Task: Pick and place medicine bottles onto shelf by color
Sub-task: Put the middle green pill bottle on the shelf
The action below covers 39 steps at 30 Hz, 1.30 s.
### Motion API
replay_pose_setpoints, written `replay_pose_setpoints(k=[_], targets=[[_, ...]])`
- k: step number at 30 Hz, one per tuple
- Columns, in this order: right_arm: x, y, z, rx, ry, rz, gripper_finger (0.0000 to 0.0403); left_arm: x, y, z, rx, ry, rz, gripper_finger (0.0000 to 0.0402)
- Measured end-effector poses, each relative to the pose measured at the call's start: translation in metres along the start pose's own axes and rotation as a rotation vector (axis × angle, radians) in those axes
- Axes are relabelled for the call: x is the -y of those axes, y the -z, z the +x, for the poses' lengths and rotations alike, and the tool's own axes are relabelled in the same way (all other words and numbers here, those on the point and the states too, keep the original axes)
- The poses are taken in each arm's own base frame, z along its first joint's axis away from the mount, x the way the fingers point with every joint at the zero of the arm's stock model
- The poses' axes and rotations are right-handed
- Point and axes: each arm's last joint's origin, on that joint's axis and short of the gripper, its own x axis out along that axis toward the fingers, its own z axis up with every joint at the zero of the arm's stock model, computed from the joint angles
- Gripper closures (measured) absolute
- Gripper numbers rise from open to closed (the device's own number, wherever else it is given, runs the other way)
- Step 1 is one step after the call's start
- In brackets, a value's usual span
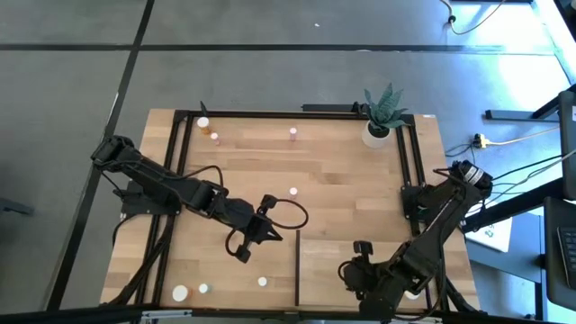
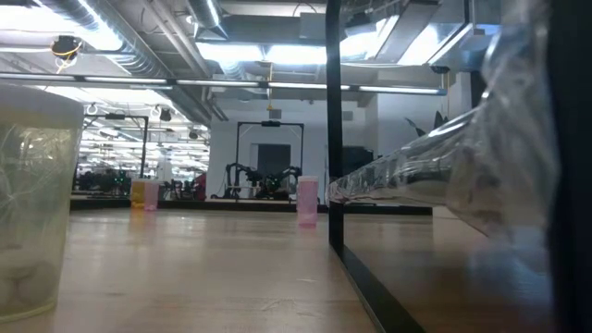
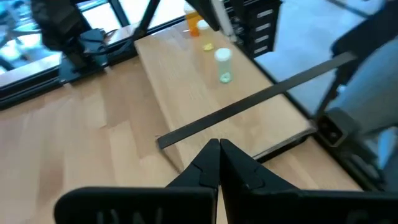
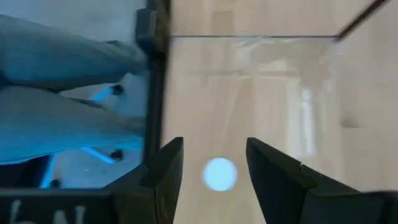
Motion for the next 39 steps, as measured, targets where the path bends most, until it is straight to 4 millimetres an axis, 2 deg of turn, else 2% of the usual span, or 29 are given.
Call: replay_pose_setpoints(k=[6, 10, 14, 19, 32, 39], targets=[[0.012, -0.005, -0.002, -0.008, 0.099, 0.005, 0.0225, -0.008, 0.004, 0.000, -0.042, -0.062, -0.081, 0.0401], [0.028, -0.006, 0.001, -0.058, 0.184, 0.056, 0.0225, -0.014, 0.009, 0.001, -0.079, -0.079, -0.136, 0.0401], [0.046, -0.002, 0.017, -0.120, 0.249, 0.121, 0.0225, -0.016, 0.011, 0.001, -0.096, -0.086, -0.140, 0.0401], [0.059, 0.006, 0.036, -0.230, 0.208, 0.147, 0.0225, -0.015, 0.010, 0.000, -0.093, -0.082, -0.139, 0.0401], [0.060, 0.017, 0.061, -0.285, 0.049, 0.139, 0.0225, -0.015, 0.010, 0.000, -0.093, -0.081, -0.138, 0.0401], [0.062, 0.022, 0.068, -0.275, 0.037, 0.142, 0.0225, -0.015, 0.010, 0.000, -0.092, -0.081, -0.138, 0.0401]])
